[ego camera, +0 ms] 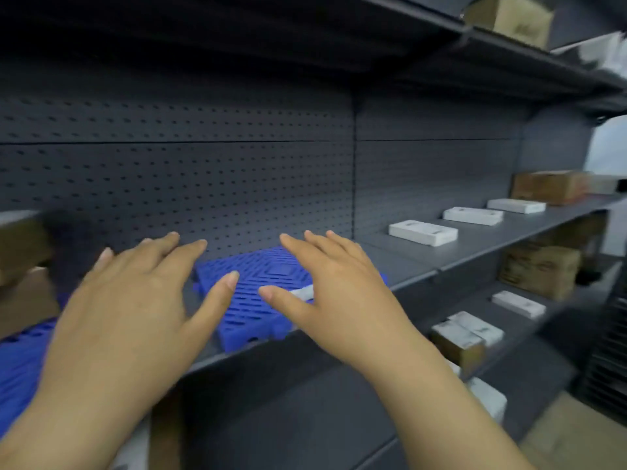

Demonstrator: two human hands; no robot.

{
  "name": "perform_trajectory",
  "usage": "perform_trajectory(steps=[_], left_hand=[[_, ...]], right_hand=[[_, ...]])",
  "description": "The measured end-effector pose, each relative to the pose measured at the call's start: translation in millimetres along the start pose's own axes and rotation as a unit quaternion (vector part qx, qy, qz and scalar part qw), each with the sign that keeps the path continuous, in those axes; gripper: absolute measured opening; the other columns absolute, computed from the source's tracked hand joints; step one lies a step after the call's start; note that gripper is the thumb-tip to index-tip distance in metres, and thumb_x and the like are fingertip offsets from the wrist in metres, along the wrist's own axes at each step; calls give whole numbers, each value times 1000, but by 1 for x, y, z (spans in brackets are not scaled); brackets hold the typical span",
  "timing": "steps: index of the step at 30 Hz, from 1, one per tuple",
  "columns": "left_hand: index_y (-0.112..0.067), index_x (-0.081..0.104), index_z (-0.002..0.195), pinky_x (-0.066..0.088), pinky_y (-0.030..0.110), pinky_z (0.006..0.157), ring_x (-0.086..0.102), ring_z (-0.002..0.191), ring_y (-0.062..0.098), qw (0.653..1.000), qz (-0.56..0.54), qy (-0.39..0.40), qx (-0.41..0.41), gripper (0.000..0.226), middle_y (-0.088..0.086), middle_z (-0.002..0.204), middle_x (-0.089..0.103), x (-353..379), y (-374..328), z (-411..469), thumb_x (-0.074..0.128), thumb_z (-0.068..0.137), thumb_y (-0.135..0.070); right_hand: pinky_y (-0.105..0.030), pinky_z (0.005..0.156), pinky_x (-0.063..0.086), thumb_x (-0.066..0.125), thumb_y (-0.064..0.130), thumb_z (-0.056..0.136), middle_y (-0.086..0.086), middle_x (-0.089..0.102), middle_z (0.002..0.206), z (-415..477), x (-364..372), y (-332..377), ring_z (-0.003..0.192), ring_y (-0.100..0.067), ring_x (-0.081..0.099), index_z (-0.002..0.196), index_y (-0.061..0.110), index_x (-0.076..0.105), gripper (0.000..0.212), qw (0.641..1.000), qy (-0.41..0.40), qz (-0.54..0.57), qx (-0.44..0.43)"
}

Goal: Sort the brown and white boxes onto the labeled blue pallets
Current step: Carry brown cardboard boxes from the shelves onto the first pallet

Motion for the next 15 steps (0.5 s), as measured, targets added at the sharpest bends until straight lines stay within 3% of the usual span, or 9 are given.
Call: perform_trajectory(steps=[7,15], left_hand=[[-19,49,132,31,50,105,52,121,29,995,-34,63,69,80,9,132,56,51,-177,-23,19,76,-68],[-21,43,137,31,45,107,47,126,26,981,-88,94,148,76,7,138,50,121,-339,-32,20,79,-67]], right_hand=[[-39,116,-3,40,65,84,10,13,158,-84,-73,-171,145,-13,1,146,40,16,71,990,12,-120,67],[-38,116,-2,37,67,84,11,8,158,-154,-128,-336,145,-13,-1,146,42,8,73,972,16,-144,182]])
Point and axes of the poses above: each hand's wrist, its own z-axis towards the middle knuckle, its own x-axis out of the palm, y = z × x, the point moved 8 cm from there along z, towards the middle knuckle
